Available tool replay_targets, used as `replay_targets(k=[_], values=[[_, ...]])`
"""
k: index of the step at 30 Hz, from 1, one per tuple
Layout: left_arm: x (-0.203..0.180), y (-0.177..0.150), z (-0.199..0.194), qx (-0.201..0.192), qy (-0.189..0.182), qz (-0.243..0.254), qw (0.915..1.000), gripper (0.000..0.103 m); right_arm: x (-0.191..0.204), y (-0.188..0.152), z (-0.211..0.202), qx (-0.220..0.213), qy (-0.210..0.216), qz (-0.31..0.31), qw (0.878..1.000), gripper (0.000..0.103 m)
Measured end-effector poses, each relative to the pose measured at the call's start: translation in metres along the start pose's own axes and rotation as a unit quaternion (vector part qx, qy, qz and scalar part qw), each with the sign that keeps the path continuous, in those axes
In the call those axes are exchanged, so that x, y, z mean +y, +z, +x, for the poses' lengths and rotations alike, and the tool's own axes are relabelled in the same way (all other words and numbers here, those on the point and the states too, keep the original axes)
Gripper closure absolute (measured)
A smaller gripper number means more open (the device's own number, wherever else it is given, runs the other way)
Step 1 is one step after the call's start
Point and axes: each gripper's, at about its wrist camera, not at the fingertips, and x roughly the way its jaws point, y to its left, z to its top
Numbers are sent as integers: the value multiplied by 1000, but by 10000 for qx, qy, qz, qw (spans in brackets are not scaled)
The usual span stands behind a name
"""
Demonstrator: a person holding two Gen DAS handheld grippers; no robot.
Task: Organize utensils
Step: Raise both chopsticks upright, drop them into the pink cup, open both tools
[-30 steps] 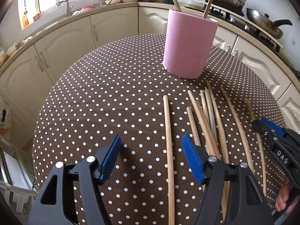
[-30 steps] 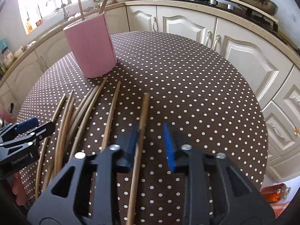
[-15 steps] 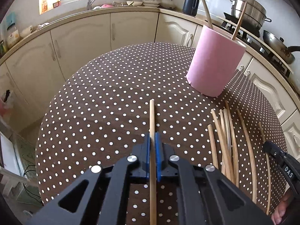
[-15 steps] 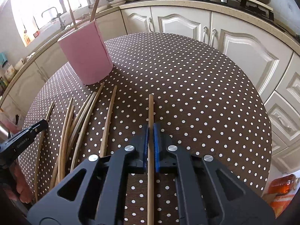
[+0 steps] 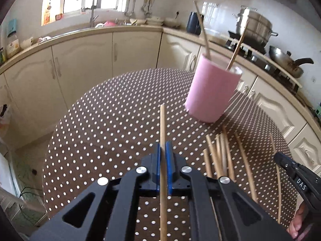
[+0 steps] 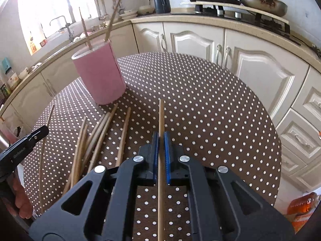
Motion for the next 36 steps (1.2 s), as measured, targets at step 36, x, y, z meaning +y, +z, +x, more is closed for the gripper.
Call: replay_targets(k=[36], values=[[-22, 67, -84, -1405, -55, 214, 9898, 97, 27, 81, -79, -1520, 137, -325, 9877, 97]])
